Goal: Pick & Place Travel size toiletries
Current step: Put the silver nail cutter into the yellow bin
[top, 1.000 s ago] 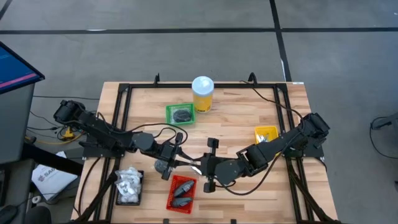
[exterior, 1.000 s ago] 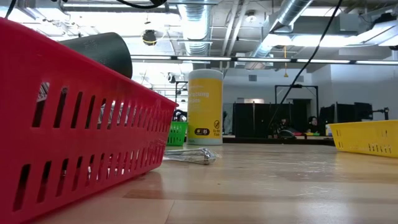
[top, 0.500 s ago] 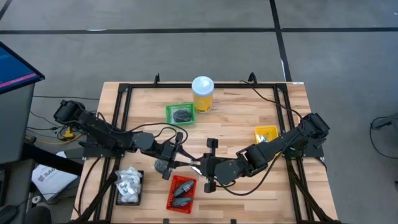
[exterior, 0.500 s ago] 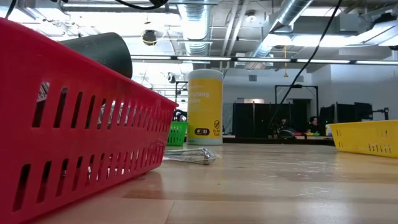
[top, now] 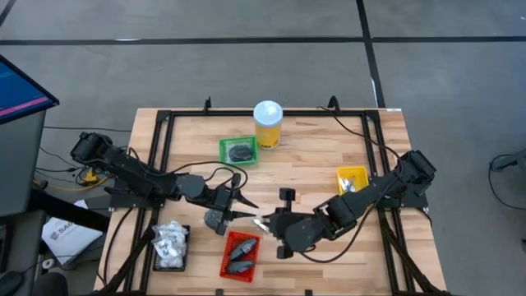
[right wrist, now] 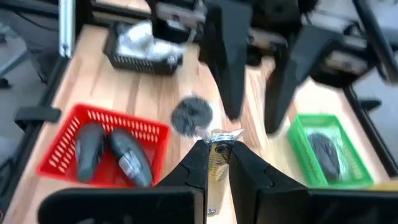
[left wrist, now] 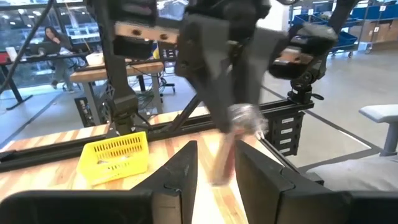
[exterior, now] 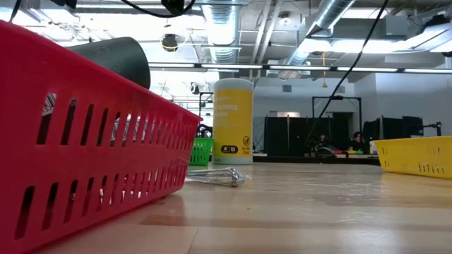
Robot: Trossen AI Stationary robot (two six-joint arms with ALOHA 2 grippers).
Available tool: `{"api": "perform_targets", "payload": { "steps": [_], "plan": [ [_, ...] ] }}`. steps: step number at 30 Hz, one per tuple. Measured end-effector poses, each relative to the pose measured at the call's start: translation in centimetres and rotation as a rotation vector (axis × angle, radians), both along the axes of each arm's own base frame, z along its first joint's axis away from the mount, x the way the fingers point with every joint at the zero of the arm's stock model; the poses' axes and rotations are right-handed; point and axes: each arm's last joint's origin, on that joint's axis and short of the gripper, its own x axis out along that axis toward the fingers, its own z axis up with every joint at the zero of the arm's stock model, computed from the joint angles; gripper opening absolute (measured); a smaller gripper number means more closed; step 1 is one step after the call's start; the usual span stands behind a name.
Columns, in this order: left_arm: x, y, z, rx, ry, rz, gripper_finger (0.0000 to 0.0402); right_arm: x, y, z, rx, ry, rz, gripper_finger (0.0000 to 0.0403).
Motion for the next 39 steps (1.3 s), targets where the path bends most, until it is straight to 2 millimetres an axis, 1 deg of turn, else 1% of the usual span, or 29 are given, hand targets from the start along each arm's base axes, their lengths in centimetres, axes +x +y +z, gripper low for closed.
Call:
{"api": "perform_targets", "payload": {
  "steps": [6, 12, 15, 22, 28, 32, 34, 39],
  "plan": [
    [-0.1, 0.0, -0.4, -0.025, 0.022, 0.0, 0.0097, -0.9, -0.7, -0.9, 0.0, 0.095, -0.104, 0.0027],
    [-0.3, 0.1, -1.0, -0.036, 0.044, -0.001, 0.0097, -2.1, -0.9, -1.7, 0.007, 0.175, -0.2, 0.0027],
    [-0.5, 0.1, -1.4, -0.054, 0.064, 0.0, 0.0097, -3.0, -0.8, -2.0, -0.011, 0.203, -0.257, 0.0027],
    [-0.5, 0.0, -1.5, -0.06, 0.065, -0.004, 0.0097, -5.3, -0.3, -2.5, -0.035, 0.267, -0.373, 0.0027],
    [-0.5, 0.0, -1.5, -0.061, 0.061, -0.005, 0.0097, -7.9, 0.4, -2.7, -0.082, 0.283, -0.479, 0.0027],
    [-0.6, 0.0, -1.5, -0.062, 0.059, -0.006, 0.0097, -9.5, 0.7, -3.6, -0.088, 0.272, -0.515, 0.0027],
    [-0.5, 0.0, -1.4, -0.063, 0.056, -0.006, 0.0097, -10.5, 0.4, -4.0, -0.072, 0.259, -0.538, 0.0027],
    [-0.5, 0.0, -1.4, -0.066, 0.048, -0.008, 0.0097, -14.0, -1.7, -5.1, 0.01, 0.206, -0.61, 0.0027]
  ]
}}
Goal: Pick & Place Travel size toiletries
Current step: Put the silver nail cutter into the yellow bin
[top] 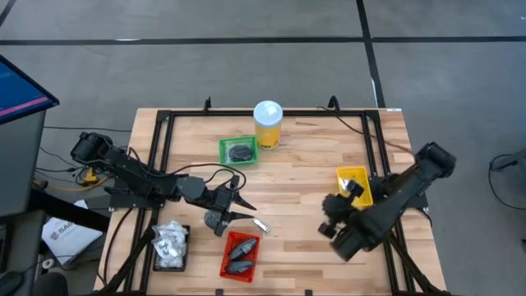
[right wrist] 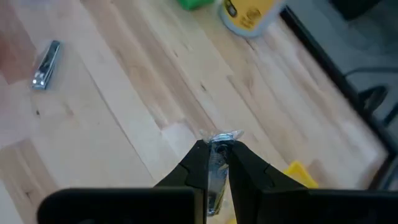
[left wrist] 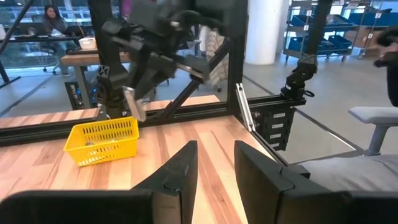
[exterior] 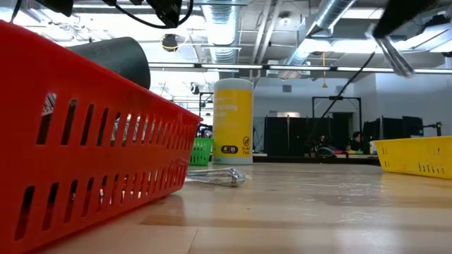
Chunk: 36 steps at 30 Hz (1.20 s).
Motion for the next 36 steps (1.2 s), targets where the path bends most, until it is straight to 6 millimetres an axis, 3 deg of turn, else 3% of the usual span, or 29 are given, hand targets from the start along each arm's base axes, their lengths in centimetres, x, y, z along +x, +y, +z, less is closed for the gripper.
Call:
{"api": "perform_targets", "payload": {
  "steps": [8, 16, 28, 36],
  "plan": [
    [0.0, 0.0, 0.0, -0.001, -0.003, 0.0, 0.0097, -5.6, -4.3, -2.3, 0.13, -0.08, -0.098, 0.0027],
    [0.0, 0.0, 0.0, -0.001, -0.003, 0.004, 0.0097, -8.9, -7.5, -4.0, 0.212, -0.119, -0.192, 0.0027],
    [0.0, 0.0, 0.0, -0.001, -0.003, 0.003, 0.0097, -10.3, -9.4, -6.2, 0.247, -0.081, -0.289, 0.0027],
    [0.0, 0.0, 0.0, 0.0, -0.002, 0.003, 0.0097, -10.2, -9.6, -6.8, 0.254, -0.052, -0.32, 0.0058]
  ]
}}
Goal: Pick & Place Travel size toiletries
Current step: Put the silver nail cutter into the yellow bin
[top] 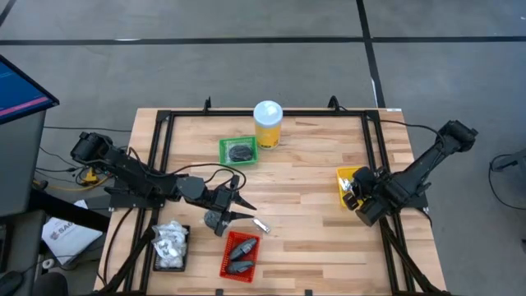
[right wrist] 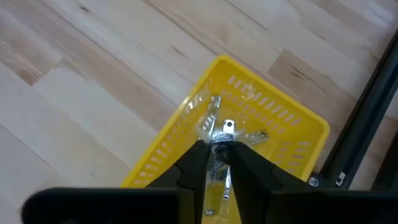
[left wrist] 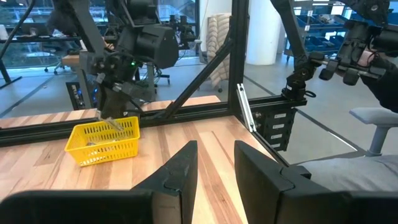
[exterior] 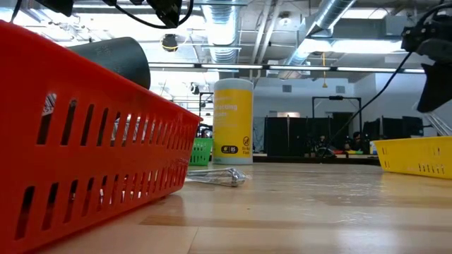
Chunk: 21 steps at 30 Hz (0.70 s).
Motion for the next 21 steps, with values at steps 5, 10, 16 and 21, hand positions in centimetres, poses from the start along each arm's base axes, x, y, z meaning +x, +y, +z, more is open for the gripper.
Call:
{"api": "perform_targets", "payload": {
  "steps": [5, 10, 16, 21],
  "plan": [
    [0.0, 0.0, 0.0, 0.0, 0.0, 0.0, 0.0097, 0.06, -0.09, 0.01, -0.004, -0.001, -0.005, 0.0062],
    [0.0, 0.0, -0.01, 0.0, 0.001, 0.0, 0.0097, 0.06, -0.09, 0.01, -0.004, -0.001, -0.005, 0.0063],
    [0.0, 0.0, -0.02, 0.0, 0.001, -0.001, 0.0097, 0.06, -0.09, 0.0, -0.001, 0.001, -0.005, 0.0065],
    [-0.01, -0.01, -0.02, 0.0, 0.002, -0.004, 0.0097, 0.03, -0.09, 0.0, -0.001, 0.006, -0.005, 0.0073]
  ]
}}
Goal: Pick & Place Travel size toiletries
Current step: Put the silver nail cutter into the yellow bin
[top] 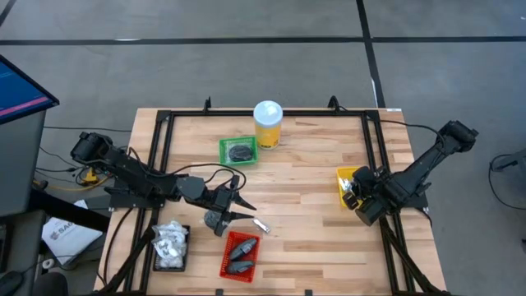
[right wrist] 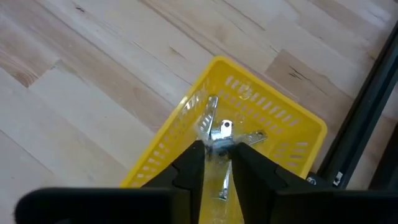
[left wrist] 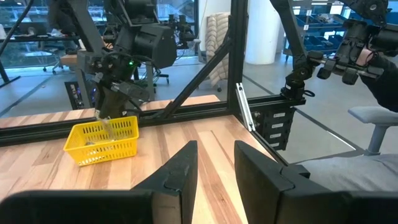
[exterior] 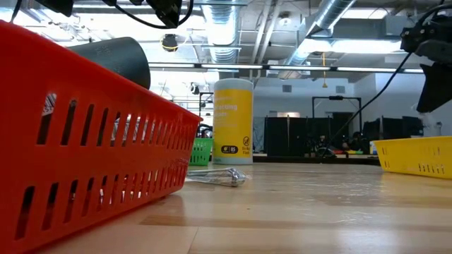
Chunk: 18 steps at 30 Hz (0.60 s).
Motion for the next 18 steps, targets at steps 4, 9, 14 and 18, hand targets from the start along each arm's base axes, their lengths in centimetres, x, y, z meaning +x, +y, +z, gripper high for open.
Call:
{"api": "perform_targets", "payload": {
  "steps": [4, 9, 14, 18],
  "plan": [
    [0.0, 0.0, -0.1, 0.0, 0.002, -0.002, 0.0097, 0.0, 0.0, 0.0, 0.0, 0.0, 0.0, 0.0096],
    [-0.3, 0.1, -0.9, 0.009, 0.027, -0.003, 0.0097, -0.1, -0.1, 0.0, -0.007, 0.009, 0.001, 0.0138],
    [-0.5, 0.2, -1.4, 0.001, 0.048, -0.002, 0.0097, -0.1, -0.1, 0.0, -0.017, 0.023, 0.02, 0.0173],
    [-0.9, 0.2, -2.4, -0.003, 0.089, -0.018, 0.0097, -0.1, -0.1, 0.0, -0.015, 0.021, 0.022, 0.0186]
  ]
}}
